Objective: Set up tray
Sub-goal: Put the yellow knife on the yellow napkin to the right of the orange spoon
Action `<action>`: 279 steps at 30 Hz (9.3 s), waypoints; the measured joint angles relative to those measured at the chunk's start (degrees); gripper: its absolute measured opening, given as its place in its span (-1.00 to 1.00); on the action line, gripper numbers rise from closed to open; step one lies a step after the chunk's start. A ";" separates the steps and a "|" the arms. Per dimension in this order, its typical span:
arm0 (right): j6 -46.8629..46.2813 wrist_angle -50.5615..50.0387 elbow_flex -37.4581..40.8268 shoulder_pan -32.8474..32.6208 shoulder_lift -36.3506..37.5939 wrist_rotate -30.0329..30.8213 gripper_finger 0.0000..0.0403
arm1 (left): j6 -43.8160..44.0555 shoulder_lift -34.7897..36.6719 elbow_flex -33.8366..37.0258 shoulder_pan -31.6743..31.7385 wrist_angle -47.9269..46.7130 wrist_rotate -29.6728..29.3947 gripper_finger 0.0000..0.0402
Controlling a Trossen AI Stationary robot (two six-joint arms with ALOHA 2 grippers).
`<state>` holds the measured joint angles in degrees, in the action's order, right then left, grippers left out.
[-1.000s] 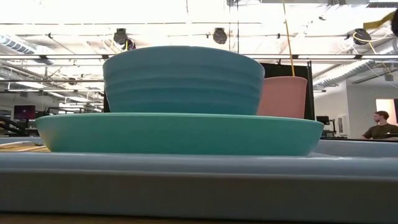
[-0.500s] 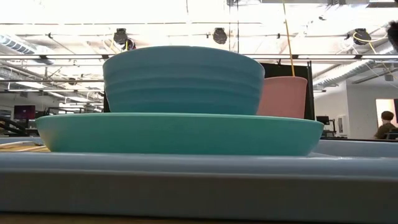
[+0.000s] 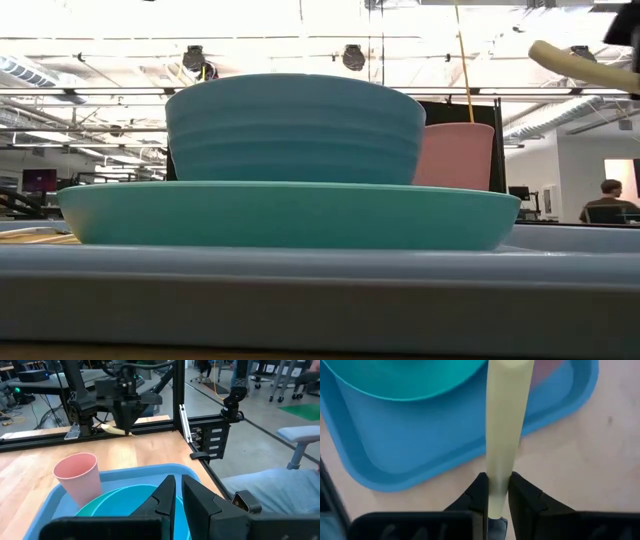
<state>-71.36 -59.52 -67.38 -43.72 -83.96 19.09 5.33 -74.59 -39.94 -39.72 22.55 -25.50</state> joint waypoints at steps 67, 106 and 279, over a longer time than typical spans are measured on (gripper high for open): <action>115.23 41.99 -4.11 19.64 -9.84 32.67 -0.81 | 28.38 -1.79 -0.02 15.30 3.29 -0.82 0.14; 121.78 51.78 -4.08 24.25 -11.54 24.06 -0.81 | 30.78 -6.07 -0.02 18.71 8.11 4.02 0.14; 89.62 50.68 -4.15 33.79 -6.11 10.99 -1.00 | 29.13 -5.94 -0.02 22.12 -6.19 5.66 -0.08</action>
<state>18.26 -8.84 -71.53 -9.93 -90.07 30.08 34.46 -80.52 -39.97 -17.60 16.35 -19.84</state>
